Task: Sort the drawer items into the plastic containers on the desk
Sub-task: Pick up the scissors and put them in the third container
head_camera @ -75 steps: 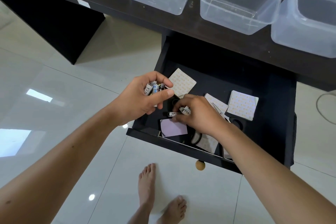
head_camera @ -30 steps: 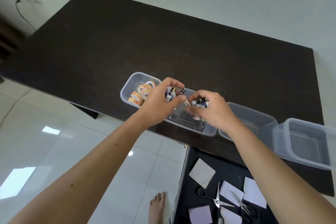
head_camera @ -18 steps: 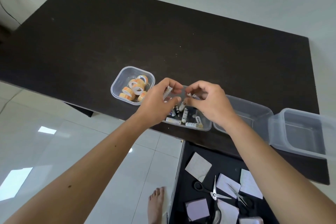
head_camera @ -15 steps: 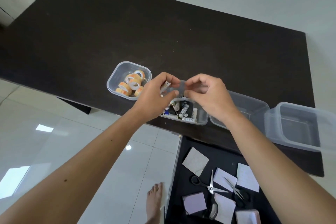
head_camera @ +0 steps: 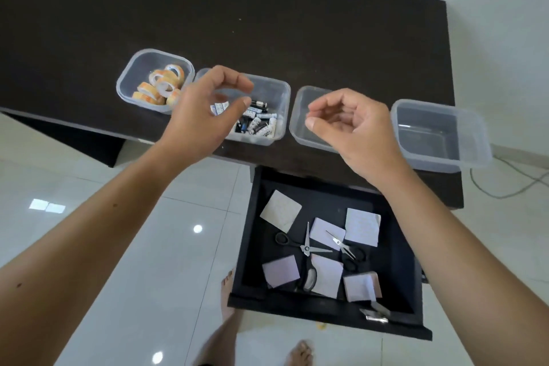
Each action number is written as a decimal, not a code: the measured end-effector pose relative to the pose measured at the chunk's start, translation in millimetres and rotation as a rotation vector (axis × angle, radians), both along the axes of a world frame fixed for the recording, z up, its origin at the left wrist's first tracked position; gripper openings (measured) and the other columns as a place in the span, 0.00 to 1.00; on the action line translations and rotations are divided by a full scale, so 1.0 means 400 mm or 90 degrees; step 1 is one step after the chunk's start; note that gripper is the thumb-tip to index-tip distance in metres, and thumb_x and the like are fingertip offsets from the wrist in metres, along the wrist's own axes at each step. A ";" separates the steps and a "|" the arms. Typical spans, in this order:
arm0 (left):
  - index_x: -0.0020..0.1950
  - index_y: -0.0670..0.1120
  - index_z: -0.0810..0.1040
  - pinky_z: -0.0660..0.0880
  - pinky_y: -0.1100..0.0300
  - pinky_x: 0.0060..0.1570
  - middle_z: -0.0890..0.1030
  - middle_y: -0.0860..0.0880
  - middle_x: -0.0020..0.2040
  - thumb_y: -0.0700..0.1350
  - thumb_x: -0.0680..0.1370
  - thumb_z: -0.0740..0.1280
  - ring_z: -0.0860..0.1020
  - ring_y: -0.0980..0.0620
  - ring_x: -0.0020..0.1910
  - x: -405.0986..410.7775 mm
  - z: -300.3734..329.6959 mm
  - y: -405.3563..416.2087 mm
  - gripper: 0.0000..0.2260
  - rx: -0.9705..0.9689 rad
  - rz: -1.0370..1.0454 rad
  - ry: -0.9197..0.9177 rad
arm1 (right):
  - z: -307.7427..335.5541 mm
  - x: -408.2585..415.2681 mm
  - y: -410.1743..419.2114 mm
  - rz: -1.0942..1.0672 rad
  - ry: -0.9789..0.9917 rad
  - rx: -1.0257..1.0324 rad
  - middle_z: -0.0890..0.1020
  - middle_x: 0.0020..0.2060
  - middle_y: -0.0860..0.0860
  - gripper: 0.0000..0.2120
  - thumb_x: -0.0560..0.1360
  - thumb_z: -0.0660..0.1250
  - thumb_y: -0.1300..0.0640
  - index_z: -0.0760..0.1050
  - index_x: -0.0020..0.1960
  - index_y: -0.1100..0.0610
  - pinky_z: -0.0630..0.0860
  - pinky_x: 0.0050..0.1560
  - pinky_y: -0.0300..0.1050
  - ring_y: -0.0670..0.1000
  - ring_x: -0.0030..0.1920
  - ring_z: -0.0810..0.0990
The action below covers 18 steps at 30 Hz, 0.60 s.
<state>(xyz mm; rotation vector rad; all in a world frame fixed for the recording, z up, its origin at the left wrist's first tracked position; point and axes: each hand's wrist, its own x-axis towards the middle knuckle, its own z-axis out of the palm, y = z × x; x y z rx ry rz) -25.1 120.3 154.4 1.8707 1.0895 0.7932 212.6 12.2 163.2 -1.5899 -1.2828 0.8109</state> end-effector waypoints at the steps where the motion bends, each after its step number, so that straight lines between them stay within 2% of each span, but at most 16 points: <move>1: 0.57 0.51 0.79 0.81 0.51 0.63 0.84 0.54 0.56 0.43 0.82 0.71 0.83 0.53 0.58 0.007 0.001 -0.034 0.06 0.014 -0.002 -0.009 | -0.004 0.015 -0.038 -0.006 0.001 -0.001 0.88 0.47 0.49 0.07 0.76 0.78 0.62 0.85 0.52 0.54 0.84 0.58 0.47 0.50 0.49 0.87; 3: 0.55 0.51 0.79 0.81 0.60 0.57 0.84 0.55 0.53 0.42 0.82 0.72 0.84 0.54 0.54 0.024 -0.012 -0.111 0.05 0.033 0.004 -0.026 | -0.019 0.048 -0.119 -0.020 0.007 -0.017 0.88 0.47 0.49 0.06 0.76 0.78 0.61 0.85 0.52 0.54 0.83 0.57 0.45 0.50 0.49 0.87; 5: 0.53 0.49 0.80 0.79 0.64 0.53 0.84 0.52 0.50 0.40 0.81 0.72 0.83 0.54 0.50 0.042 -0.042 -0.190 0.05 0.064 0.008 -0.045 | -0.042 0.078 -0.199 -0.031 0.005 -0.044 0.89 0.46 0.49 0.07 0.76 0.78 0.61 0.85 0.52 0.54 0.82 0.55 0.42 0.49 0.49 0.87; 9: 0.51 0.50 0.80 0.78 0.61 0.50 0.83 0.55 0.45 0.39 0.79 0.74 0.81 0.57 0.45 0.081 -0.152 -0.344 0.07 0.035 -0.020 -0.025 | -0.129 0.141 -0.347 -0.042 0.004 -0.129 0.88 0.45 0.50 0.07 0.75 0.79 0.62 0.85 0.51 0.55 0.81 0.52 0.38 0.46 0.46 0.86; 14: 0.52 0.54 0.81 0.79 0.64 0.45 0.82 0.57 0.51 0.42 0.79 0.75 0.82 0.58 0.48 0.129 -0.315 -0.488 0.07 -0.109 -0.125 0.107 | -0.290 0.201 -0.490 -0.064 -0.031 -0.253 0.88 0.45 0.45 0.07 0.75 0.80 0.59 0.87 0.50 0.50 0.82 0.53 0.38 0.44 0.46 0.86; 18: 0.59 0.53 0.82 0.79 0.62 0.50 0.81 0.55 0.57 0.46 0.79 0.75 0.80 0.58 0.54 0.154 -0.415 -0.533 0.09 -0.170 -0.144 0.237 | -0.386 0.199 -0.554 -0.072 -0.056 -0.309 0.87 0.47 0.44 0.09 0.73 0.81 0.57 0.87 0.53 0.51 0.82 0.53 0.35 0.45 0.48 0.87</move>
